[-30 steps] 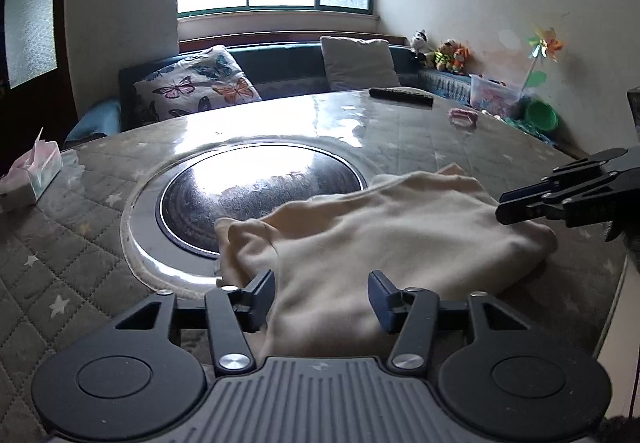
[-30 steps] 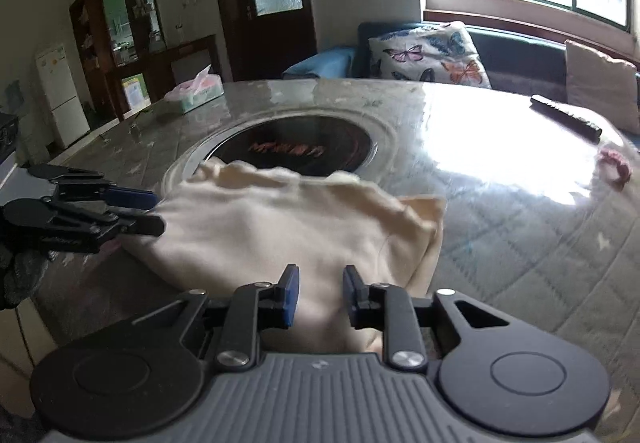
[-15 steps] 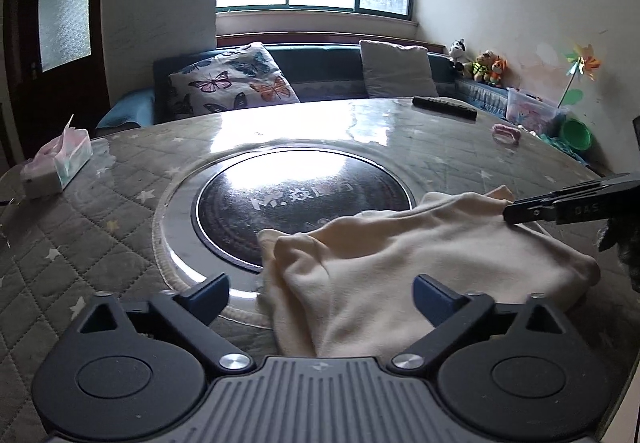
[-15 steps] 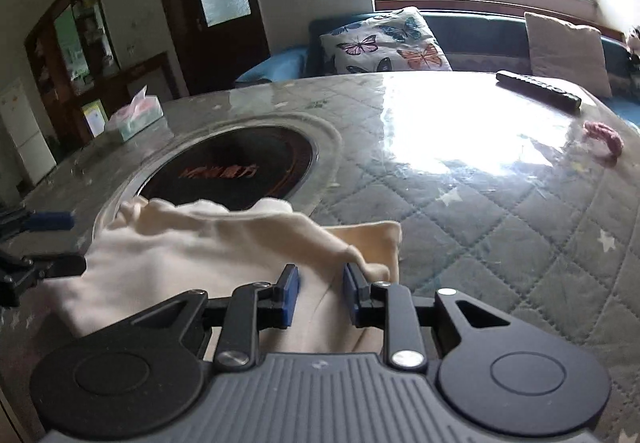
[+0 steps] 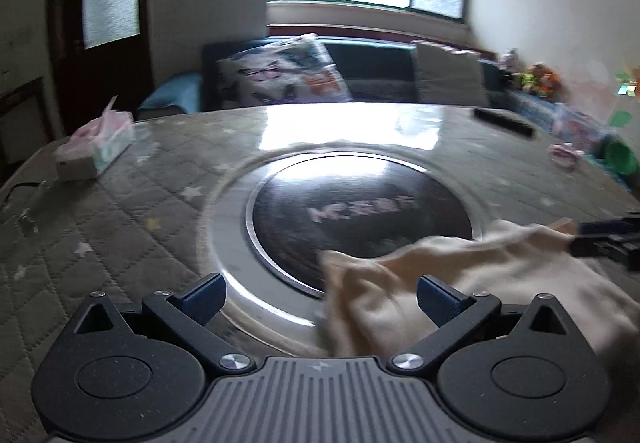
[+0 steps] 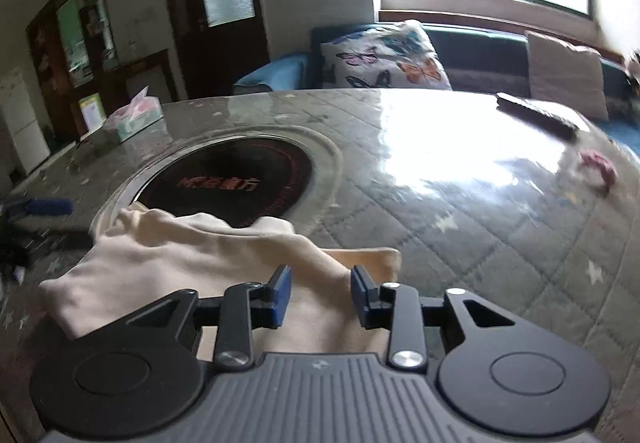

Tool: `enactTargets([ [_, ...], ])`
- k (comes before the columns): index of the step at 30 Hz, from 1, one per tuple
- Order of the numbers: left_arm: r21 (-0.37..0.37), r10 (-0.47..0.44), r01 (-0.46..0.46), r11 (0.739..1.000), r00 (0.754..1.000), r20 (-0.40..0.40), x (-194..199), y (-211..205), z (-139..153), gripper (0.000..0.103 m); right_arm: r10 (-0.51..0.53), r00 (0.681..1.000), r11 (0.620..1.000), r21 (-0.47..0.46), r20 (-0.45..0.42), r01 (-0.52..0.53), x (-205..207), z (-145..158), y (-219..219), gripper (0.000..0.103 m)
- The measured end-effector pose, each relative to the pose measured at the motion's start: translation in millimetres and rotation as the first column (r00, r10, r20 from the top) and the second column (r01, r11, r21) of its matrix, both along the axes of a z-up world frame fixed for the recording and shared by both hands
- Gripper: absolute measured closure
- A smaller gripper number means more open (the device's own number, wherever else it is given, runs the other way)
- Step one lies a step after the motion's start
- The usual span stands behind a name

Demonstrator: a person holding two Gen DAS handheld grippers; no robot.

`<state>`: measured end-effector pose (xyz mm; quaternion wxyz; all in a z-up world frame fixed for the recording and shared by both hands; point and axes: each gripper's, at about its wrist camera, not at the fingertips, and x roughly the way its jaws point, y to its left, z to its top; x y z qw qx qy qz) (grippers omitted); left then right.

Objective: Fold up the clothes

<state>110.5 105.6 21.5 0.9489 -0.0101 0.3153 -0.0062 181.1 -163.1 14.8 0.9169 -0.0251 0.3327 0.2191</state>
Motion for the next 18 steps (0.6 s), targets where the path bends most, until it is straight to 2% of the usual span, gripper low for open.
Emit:
enactTargets([
  [1, 0.013, 0.021, -0.021, 1.000, 1.000, -0.006, 4.8, 1.3, -1.4, 0.000, 0.007, 1.000, 1.000, -0.004, 0.007, -0.007, -0.1, 1.0, 2.7, 0.057],
  [4, 0.028, 0.049, -0.048, 0.998, 0.998, -0.034, 16.3, 6.2, -6.1, 0.000, 0.013, 1.000, 1.000, -0.018, 0.014, -0.013, 2.5, 1.5, 9.0, 0.056],
  [10, 0.099, 0.065, -0.058, 0.993, 0.995, -0.078, 29.8, 6.5, -21.4, 0.000, 0.006, 1.000, 1.000, -0.031, -0.009, -0.006, 10.5, -6.1, 11.3, 0.055],
  [14, 0.080, 0.069, -0.064, 0.995, 0.995, -0.070, 30.2, 11.9, -19.1, 0.000, -0.030, 0.999, 0.998, -0.056, -0.032, 0.028, 16.7, -10.3, 9.6, 0.055],
  [18, 0.049, 0.063, -0.060, 0.997, 0.996, -0.058, 27.1, 12.7, -11.8, 0.000, -0.024, 1.000, 0.999, -0.047, -0.010, 0.023, 15.9, -2.4, 10.4, 0.054],
])
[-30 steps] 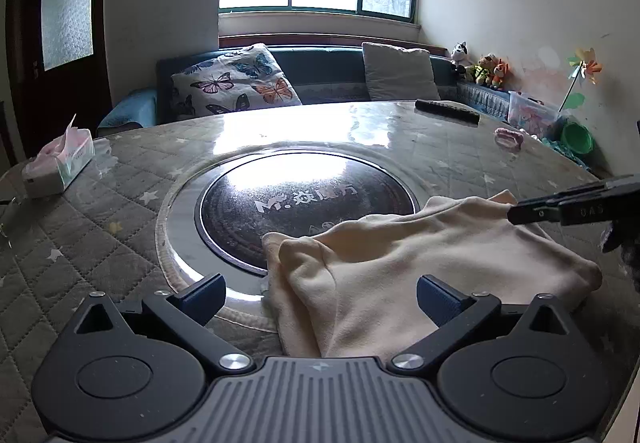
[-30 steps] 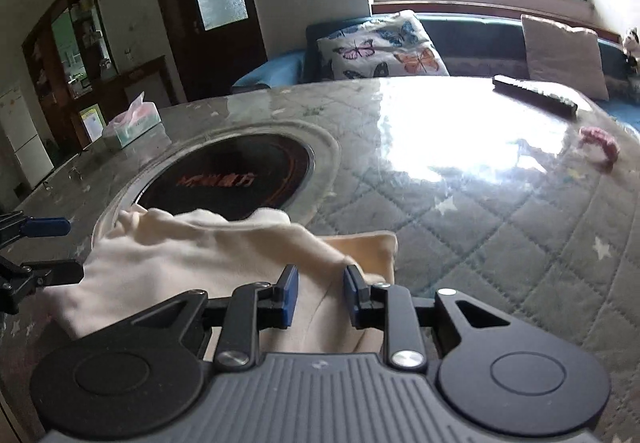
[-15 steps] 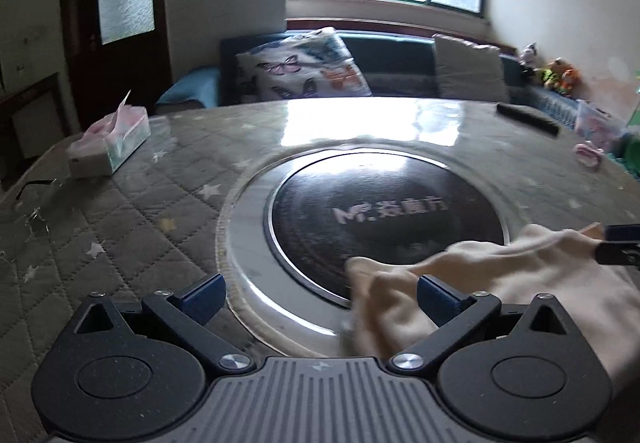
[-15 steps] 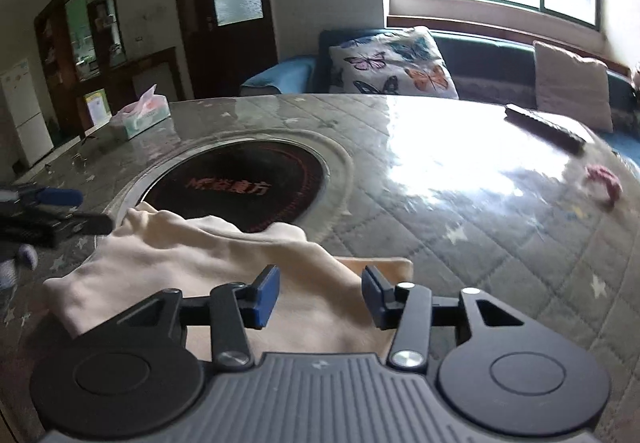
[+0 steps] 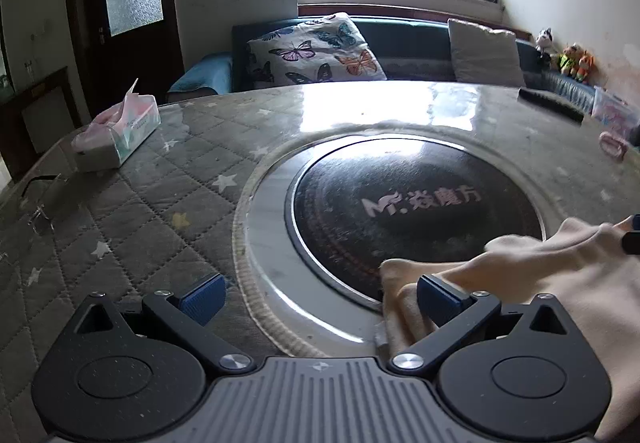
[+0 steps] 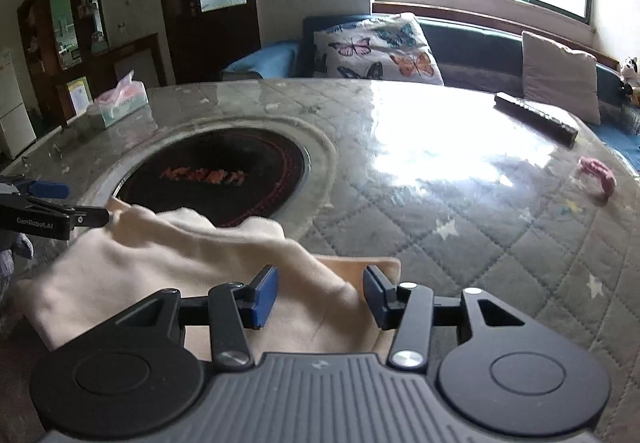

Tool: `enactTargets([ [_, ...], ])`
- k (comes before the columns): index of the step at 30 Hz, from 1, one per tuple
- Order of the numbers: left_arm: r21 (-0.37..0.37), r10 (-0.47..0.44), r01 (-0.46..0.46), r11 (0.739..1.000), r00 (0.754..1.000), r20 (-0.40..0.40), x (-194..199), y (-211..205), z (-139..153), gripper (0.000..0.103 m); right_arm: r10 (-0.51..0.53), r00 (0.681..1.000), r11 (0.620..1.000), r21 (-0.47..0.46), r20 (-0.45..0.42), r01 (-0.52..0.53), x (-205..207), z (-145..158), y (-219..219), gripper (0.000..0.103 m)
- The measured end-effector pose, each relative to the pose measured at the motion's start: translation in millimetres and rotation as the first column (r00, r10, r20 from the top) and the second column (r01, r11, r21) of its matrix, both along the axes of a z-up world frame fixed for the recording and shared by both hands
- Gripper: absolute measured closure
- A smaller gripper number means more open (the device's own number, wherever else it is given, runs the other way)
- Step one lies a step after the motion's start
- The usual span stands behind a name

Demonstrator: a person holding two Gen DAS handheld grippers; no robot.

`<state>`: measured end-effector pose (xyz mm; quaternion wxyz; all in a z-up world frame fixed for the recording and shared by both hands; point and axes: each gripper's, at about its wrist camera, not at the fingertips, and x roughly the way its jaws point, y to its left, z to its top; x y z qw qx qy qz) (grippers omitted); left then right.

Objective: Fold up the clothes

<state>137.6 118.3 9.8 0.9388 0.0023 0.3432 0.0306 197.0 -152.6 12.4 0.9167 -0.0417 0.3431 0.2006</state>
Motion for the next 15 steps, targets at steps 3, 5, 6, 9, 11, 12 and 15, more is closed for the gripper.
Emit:
enactTargets([
  [3, 0.001, -0.021, 0.021, 1.000, 1.000, 0.005, 0.3, -4.1, 2.2, 0.000, 0.010, 1.000, 1.000, -0.003, 0.014, -0.010, 3.7, 3.1, 6.5, 0.051],
  [5, 0.008, -0.024, 0.024, 1.000, 1.000, 0.000, 2.2, -6.3, 1.3, 0.000, 0.006, 1.000, 1.000, -0.012, 0.011, -0.006, 8.9, 0.9, 11.4, 0.051],
  [6, 0.009, -0.022, 0.022, 1.000, 1.000, -0.005, 3.2, -6.6, 0.0, 0.000, 0.003, 1.000, 1.000, -0.019, 0.008, -0.003, 11.4, -1.2, 13.5, 0.051],
  [9, 0.005, -0.013, 0.013, 1.000, 1.000, -0.014, 3.6, -4.9, -1.6, 0.000, -0.016, 1.000, 0.998, -0.061, -0.004, 0.016, 19.7, -9.9, 19.6, 0.051],
  [11, 0.000, -0.010, 0.010, 1.000, 1.000, -0.011, 1.3, -3.5, 0.2, 0.000, -0.021, 1.000, 0.997, -0.072, -0.011, 0.020, 22.1, -12.8, 20.9, 0.047],
  [12, -0.003, -0.008, 0.008, 1.000, 1.000, -0.008, 0.1, -2.4, 1.8, 0.000, -0.020, 1.000, 0.997, -0.080, -0.006, 0.020, 21.6, -12.5, 21.5, 0.046],
  [15, -0.025, 0.008, -0.008, 1.000, 1.000, 0.002, -2.4, 3.3, 7.7, 0.000, -0.005, 1.000, 0.997, -0.081, 0.022, 0.006, 15.2, -4.8, 21.9, 0.045],
])
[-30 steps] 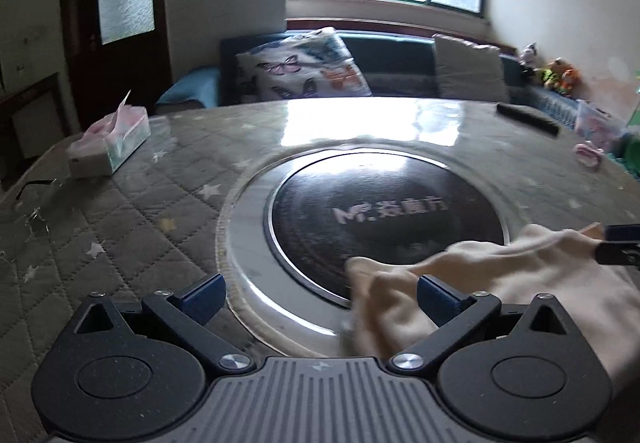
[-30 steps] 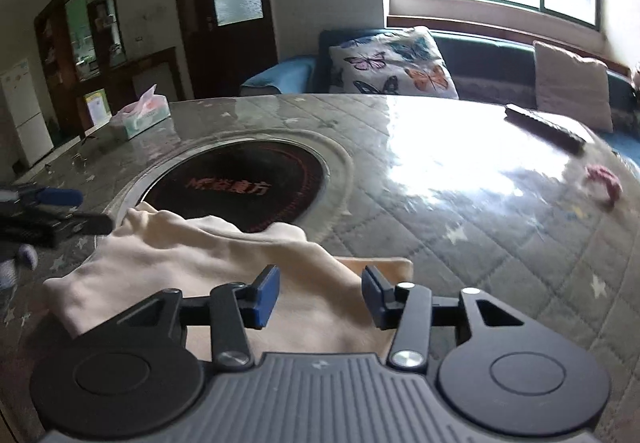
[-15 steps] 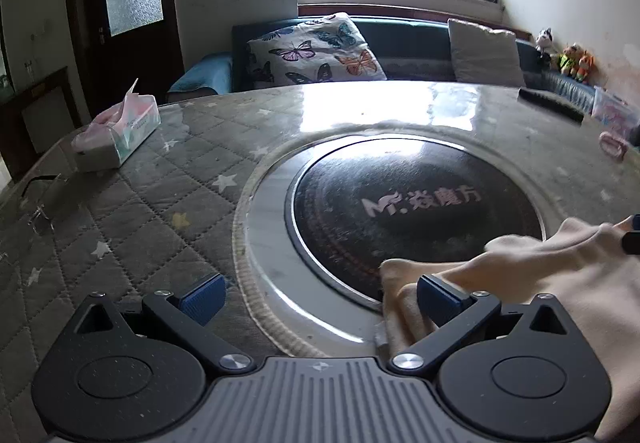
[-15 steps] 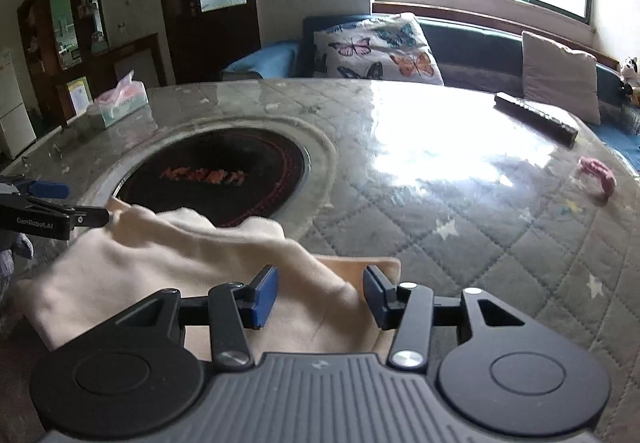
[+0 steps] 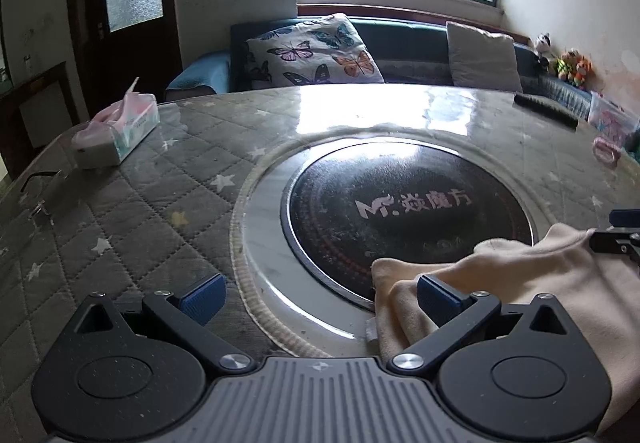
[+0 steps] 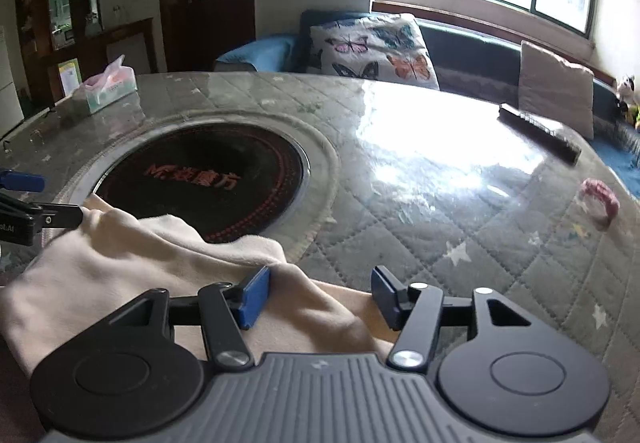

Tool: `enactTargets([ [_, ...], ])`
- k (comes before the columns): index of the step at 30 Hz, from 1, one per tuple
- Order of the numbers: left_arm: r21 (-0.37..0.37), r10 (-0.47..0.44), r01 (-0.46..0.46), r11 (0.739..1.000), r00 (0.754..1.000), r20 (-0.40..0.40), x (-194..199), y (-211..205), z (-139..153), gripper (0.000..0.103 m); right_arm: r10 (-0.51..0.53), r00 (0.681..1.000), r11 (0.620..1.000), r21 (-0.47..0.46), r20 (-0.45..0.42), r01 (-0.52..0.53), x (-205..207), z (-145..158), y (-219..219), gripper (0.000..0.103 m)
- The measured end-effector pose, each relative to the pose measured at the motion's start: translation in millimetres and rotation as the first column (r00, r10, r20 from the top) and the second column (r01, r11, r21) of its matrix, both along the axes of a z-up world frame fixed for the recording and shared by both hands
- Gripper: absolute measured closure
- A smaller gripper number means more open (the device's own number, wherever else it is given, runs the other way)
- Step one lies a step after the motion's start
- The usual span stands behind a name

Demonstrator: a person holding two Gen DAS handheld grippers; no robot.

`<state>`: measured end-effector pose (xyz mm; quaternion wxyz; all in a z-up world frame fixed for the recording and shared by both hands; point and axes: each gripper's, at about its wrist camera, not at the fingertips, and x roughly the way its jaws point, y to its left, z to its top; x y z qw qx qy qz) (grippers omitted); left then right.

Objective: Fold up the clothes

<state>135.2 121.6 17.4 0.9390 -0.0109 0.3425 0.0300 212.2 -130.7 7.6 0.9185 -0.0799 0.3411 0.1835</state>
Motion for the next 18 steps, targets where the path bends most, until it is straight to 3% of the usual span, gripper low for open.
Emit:
enactTargets([
  [4, -0.026, 0.019, -0.019, 0.999, 1.000, 0.000, -6.0, 5.7, 5.2, 0.000, 0.048, 0.998, 0.999, -0.007, 0.044, -0.048, -17.7, 15.5, 5.8, 0.042],
  [9, -0.043, 0.035, -0.036, 0.998, 0.999, -0.013, -12.9, 7.4, 6.4, 0.000, 0.182, 0.982, 0.983, -0.003, 0.055, -0.183, -47.3, 29.0, 26.4, 0.041],
  [18, -0.078, 0.063, -0.065, 0.995, 0.998, -0.022, -25.7, 16.2, 7.8, 0.000, 0.451, 0.890, 0.892, -0.063, 0.068, -0.447, -99.7, 26.7, 93.0, 0.044],
])
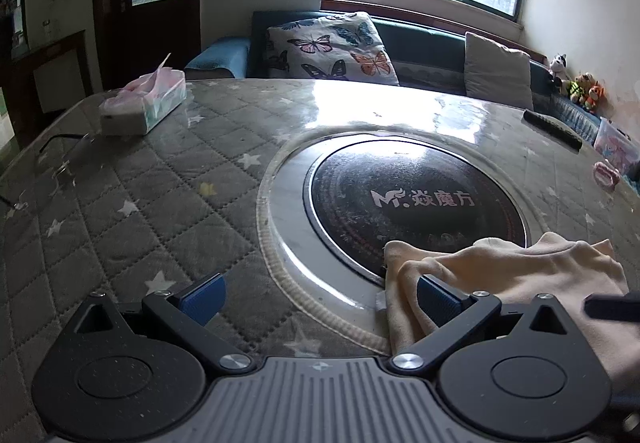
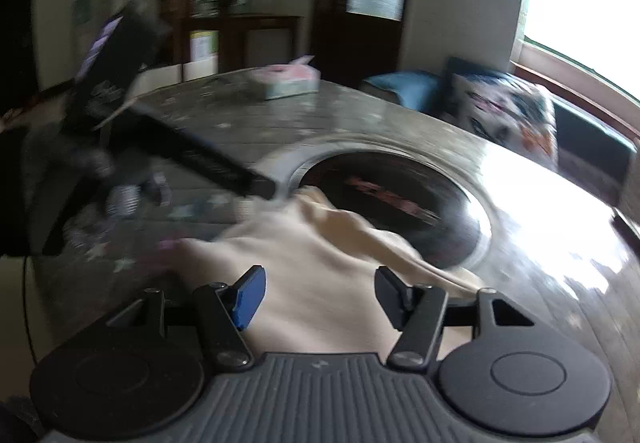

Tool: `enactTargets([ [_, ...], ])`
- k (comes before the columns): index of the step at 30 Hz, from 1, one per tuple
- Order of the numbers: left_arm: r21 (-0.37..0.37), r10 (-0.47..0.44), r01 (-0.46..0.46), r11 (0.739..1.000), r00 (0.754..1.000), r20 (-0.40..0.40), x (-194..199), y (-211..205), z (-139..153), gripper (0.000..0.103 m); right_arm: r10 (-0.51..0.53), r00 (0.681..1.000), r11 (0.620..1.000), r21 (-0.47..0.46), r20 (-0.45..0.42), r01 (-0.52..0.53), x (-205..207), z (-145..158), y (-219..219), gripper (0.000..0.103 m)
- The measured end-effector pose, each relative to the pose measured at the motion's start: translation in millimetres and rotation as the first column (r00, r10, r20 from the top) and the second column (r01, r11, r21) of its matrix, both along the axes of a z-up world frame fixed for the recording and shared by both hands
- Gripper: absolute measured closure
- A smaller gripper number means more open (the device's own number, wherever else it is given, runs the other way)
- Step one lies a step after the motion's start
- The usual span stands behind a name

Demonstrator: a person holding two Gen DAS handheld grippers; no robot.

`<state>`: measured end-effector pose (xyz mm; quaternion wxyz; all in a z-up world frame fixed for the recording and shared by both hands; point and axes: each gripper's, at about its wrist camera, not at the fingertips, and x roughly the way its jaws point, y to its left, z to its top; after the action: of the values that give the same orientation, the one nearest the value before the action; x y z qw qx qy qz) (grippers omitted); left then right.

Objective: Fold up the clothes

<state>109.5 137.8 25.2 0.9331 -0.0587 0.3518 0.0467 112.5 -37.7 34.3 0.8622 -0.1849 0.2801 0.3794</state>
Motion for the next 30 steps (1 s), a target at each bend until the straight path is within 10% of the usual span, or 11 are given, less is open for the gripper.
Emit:
enactTargets([
  [14, -0.032, 0.020, -0.020, 0.999, 1.000, -0.006, -10.2, 11.7, -3.0, 0.000, 0.014, 1.000, 0.999, -0.051, 0.012, -0.014, -11.5, -22.3, 34.3, 0.048],
  [30, 0.028, -0.106, 0.107, 0.994, 0.994, -0.036, -17.0, -31.2, -15.7, 0.000, -0.332, 0.943, 0.943, -0.004, 0.007, 0.332, -23.2, -4.7, -91.6, 0.047],
])
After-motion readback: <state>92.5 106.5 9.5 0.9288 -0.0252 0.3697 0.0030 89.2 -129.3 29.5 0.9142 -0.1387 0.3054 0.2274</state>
